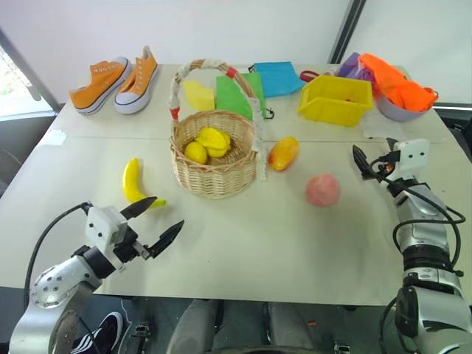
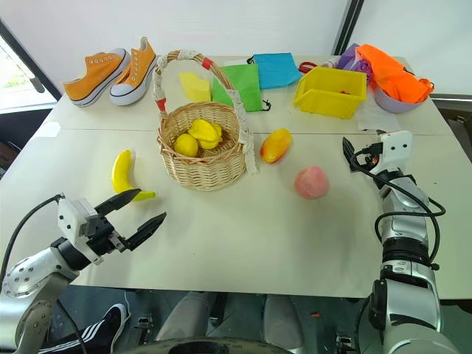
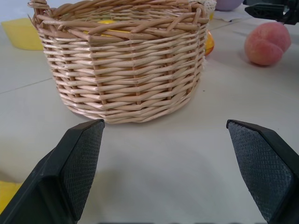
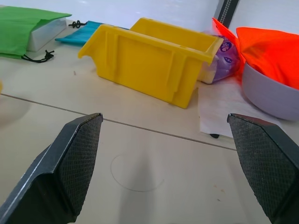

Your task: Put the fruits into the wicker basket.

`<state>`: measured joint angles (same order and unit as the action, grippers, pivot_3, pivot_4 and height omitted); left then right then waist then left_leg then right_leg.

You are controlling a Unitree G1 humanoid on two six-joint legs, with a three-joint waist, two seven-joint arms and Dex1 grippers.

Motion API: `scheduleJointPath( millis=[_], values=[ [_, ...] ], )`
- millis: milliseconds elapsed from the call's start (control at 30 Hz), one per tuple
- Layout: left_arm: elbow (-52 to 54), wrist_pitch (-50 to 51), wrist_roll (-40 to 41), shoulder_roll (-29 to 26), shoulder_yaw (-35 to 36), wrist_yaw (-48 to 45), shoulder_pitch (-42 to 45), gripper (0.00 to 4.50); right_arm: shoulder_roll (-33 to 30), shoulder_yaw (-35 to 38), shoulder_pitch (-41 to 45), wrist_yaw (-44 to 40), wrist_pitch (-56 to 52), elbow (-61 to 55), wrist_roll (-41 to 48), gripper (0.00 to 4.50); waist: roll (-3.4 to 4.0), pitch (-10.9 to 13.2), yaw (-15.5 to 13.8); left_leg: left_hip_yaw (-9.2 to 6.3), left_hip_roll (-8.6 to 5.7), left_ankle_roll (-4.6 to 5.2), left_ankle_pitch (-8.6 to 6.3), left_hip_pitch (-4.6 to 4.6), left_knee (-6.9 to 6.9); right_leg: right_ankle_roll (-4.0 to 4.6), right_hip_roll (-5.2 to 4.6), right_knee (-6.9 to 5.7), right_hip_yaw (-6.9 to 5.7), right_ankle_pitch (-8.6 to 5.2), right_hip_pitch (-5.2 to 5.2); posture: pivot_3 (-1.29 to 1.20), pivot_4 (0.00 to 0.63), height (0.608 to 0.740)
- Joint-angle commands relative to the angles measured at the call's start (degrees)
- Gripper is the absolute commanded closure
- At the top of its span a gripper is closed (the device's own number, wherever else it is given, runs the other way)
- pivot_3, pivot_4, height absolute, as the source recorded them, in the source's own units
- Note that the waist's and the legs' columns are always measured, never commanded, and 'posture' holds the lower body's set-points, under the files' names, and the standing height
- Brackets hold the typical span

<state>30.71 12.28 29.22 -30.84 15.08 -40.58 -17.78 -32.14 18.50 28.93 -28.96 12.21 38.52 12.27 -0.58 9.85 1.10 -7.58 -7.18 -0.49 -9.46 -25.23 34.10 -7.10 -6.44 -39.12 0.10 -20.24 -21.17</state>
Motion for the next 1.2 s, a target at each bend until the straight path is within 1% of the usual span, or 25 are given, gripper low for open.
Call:
scheduleJointPath(
  millis=[33, 333, 400, 467, 533, 700, 833, 900, 967, 1033, 1200],
  values=[
    [0.6, -1.3, 0.2, -0.1, 0.7, -0.6, 0.2, 0.00, -0.1, 0.4, 0.3, -0.3, 0.5, -2.7, 1.1, 0.05, 0.00, 0.0, 0.0, 0.00, 0.00, 0.00, 0.00, 0.00, 0.00, 0.00, 0.00, 0.00, 0.00, 0.00, 0.00, 0.00, 0.150, 0.740],
    [0.8, -0.6, 2.5, -0.8, 1.0, -3.0, 0.6, 0.00, 0.0, -0.2, 0.3, -2.7, -3.1, -7.3, 2.8, 0.05, 0.00, 0.0, 0.0, 0.00, 0.00, 0.00, 0.00, 0.00, 0.00, 0.00, 0.00, 0.00, 0.00, 0.00, -0.01, 0.00, 0.150, 0.740],
    [0.6, 0.6, 5.4, -1.0, 2.0, -3.6, 1.4, 0.00, -0.4, -0.9, 0.0, -4.8, -7.6, -10.3, 4.2, 0.05, 0.00, 0.0, 0.0, 0.00, 0.00, 0.00, 0.00, 0.00, 0.00, 0.00, 0.00, 0.00, 0.00, 0.00, -0.01, 0.00, 0.150, 0.740],
    [1.2, 1.5, 9.8, -2.1, 2.9, -6.0, 2.9, 0.00, -3.3, -4.0, -2.6, -11.4, -20.3, -21.8, 9.0, 0.05, 0.03, 0.0, -0.1, -0.01, 0.01, 0.00, 0.00, -0.01, 0.00, 0.00, 0.00, 0.00, 0.00, 0.00, -0.02, 0.00, 0.150, 0.740],
    [1.4, 2.2, 11.8, -2.9, 3.3, -7.1, 3.7, 0.00, -6.0, -5.1, -4.2, -14.4, -28.9, -29.4, 12.1, 0.05, 0.04, 0.0, -0.2, -0.05, 0.02, 0.01, 0.00, -0.04, -0.01, 0.01, 0.00, 0.01, -0.01, -0.01, -0.08, 0.00, 0.150, 0.740],
    [1.0, 2.8, 12.8, -4.2, 2.8, -9.3, 4.1, 0.00, -14.0, -6.2, -7.3, -17.2, -44.7, -41.7, 15.5, 0.05, 0.06, 0.0, -0.4, -0.04, 0.00, 0.07, -0.05, -0.10, 0.00, 0.03, -0.05, 0.12, -0.01, -0.02, -0.12, 0.00, 0.150, 0.740],
    [0.9, 2.8, 12.9, -4.2, 1.6, -10.7, 4.3, 0.00, -16.9, -5.9, -10.2, -17.8, -53.4, -48.6, 18.9, 0.05, 0.05, 0.0, -0.4, -0.04, 0.01, 0.11, -0.08, -0.11, -0.01, 0.13, -0.07, 0.18, -0.03, -0.07, -0.11, 0.00, 0.150, 0.740],
    [1.0, 2.8, 12.9, -4.2, 1.6, -11.0, 4.3, 0.00, -17.1, -5.9, -11.6, -17.6, -55.2, -51.7, 19.5, 0.05, 0.05, 0.0, -0.4, -0.03, 0.01, 0.11, -0.08, -0.13, 0.00, 0.19, -0.08, 0.18, -0.03, -0.10, -0.10, 0.00, 0.150, 0.740],
    [0.8, 2.8, 12.7, -4.4, 1.6, -11.6, 4.4, 0.00, -15.9, -6.1, -12.7, -16.1, -55.2, -54.6, 19.2, 0.05, 0.05, 0.0, -0.4, -0.02, 0.01, 0.11, -0.08, -0.14, 0.00, 0.18, -0.08, 0.18, -0.03, -0.10, -0.11, 0.00, 0.150, 0.740],
    [0.6, 2.6, 12.3, -4.7, 1.6, -12.2, 4.4, 0.00, -15.5, -7.3, -12.9, -14.7, -52.1, -55.1, 15.9, 0.05, 0.05, 0.0, -0.3, -0.02, 0.01, 0.11, -0.08, -0.14, 0.00, 0.17, -0.08, 0.18, -0.03, -0.09, -0.11, 0.00, 0.150, 0.740],
    [0.4, 2.5, 11.7, -5.0, 1.5, -12.9, 4.1, 0.00, -15.9, -8.6, -13.8, -14.2, -51.1, -55.1, 14.0, 0.05, 0.04, 0.0, -0.5, -0.02, 0.00, 0.13, -0.09, -0.14, 0.00, 0.17, -0.08, 0.23, -0.05, -0.10, -0.14, 0.00, 0.150, 0.740]
  ],
)
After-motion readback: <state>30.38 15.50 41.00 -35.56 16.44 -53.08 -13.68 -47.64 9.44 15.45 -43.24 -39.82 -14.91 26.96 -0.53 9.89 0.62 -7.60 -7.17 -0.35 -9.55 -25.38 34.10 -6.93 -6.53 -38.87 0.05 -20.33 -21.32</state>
